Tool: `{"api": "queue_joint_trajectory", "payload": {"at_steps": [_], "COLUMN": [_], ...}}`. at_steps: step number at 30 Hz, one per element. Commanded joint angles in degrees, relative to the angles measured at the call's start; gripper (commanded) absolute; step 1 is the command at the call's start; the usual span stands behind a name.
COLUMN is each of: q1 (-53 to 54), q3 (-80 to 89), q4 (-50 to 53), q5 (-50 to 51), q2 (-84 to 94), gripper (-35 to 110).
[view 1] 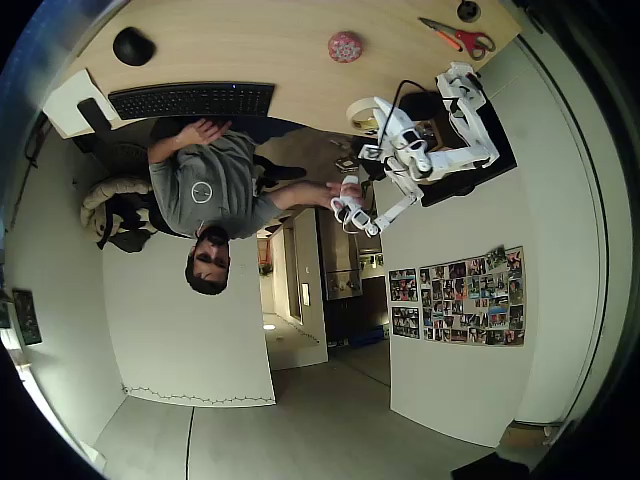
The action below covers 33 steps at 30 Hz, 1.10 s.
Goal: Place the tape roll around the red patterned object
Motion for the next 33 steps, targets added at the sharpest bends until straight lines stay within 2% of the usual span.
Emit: {"api": "queue_joint_trajectory", "payload": {"at_steps": [1,7,11,19,29,33], "q1": [8.53,23.73,27.77,25.05,21.88,21.09], "q3": [4.13,10.90,2.72,-9.67,-17.40,-22.41], "q4": [-0.44,-13.45,-13.27,-13.89,-13.45,-9.49], "q5": [-2.55,-9.05,-8.53,-1.76,1.67,0.88], "q2": [5.01,5.27,-5.01,-22.50,-30.32,-31.73], "gripper": [0,0,0,0,0,16]}}
